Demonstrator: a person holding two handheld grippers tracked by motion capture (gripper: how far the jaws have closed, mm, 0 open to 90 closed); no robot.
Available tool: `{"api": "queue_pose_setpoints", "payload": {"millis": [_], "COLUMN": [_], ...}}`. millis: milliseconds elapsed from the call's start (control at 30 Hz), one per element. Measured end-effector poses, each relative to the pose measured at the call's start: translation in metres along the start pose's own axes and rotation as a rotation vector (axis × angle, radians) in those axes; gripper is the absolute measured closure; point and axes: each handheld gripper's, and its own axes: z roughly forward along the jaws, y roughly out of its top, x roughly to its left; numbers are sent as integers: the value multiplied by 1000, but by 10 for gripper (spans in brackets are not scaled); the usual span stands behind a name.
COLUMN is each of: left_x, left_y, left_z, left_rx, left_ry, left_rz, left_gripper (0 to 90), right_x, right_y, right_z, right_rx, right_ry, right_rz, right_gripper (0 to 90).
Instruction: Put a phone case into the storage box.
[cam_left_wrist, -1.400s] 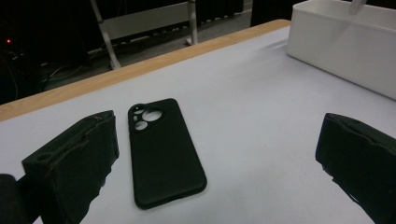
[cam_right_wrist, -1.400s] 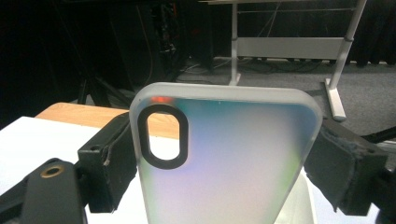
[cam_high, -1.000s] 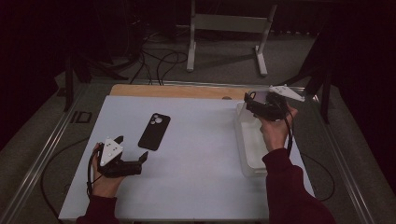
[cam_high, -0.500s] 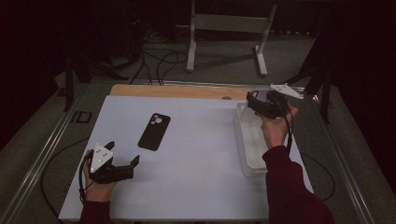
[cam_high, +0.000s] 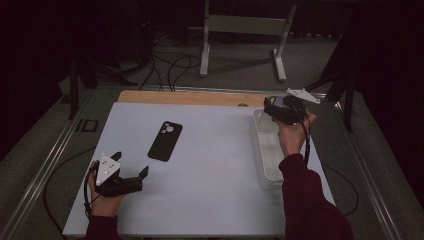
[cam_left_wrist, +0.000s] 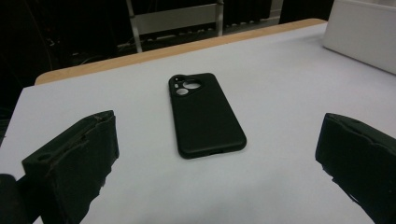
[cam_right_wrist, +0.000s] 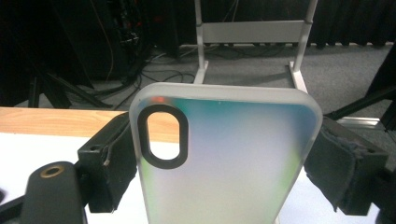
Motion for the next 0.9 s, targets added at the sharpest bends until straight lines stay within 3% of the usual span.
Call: {"api": "queue_pose_setpoints", "payload": {"millis": [900], "left_x": [-1], "left_y": [1], "left_z": [-3], "left_rx": [-18], "left_ry": [-3], "left_rz": [-1], "left_gripper": [0], "right_x": [2], "right_y": [-20], "right_z": [37], "right_rx": [110], "right_ry": [-71], "right_rz": [-30], "right_gripper": [164]}}
